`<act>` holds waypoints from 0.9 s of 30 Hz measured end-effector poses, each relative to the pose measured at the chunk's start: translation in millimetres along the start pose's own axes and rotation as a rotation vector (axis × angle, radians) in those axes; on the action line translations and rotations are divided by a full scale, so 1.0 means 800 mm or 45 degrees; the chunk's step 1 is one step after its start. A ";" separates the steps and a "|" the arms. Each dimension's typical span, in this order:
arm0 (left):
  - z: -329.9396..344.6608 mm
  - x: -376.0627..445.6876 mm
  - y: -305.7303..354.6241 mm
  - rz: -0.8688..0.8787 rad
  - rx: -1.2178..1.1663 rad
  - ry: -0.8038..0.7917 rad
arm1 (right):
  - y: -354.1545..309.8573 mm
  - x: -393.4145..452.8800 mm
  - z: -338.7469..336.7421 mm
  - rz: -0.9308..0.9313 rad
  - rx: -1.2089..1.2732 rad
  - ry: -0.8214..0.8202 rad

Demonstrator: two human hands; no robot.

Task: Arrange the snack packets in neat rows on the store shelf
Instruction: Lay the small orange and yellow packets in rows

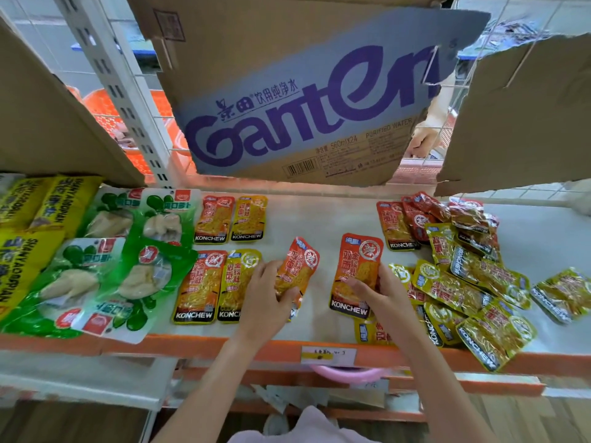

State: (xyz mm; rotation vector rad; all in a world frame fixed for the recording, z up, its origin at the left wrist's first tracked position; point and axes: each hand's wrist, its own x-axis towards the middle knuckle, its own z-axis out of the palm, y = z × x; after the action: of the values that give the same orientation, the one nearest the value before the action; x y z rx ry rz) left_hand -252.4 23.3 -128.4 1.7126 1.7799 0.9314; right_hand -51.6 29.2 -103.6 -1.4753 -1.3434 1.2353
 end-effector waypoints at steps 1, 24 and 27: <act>0.001 0.001 -0.001 -0.002 -0.001 0.011 | 0.000 0.000 0.000 -0.005 -0.004 -0.008; -0.023 0.002 0.010 -0.337 -1.014 0.000 | 0.001 0.002 0.000 0.052 0.009 -0.036; -0.022 0.000 0.011 -0.282 -0.915 -0.022 | 0.001 0.004 -0.001 0.075 -0.076 -0.048</act>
State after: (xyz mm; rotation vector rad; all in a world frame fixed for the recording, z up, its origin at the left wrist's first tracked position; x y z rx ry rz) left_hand -259.9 20.7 -110.4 1.0421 1.3418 1.2486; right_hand -50.5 32.2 -104.7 -1.5499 -1.3813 1.2760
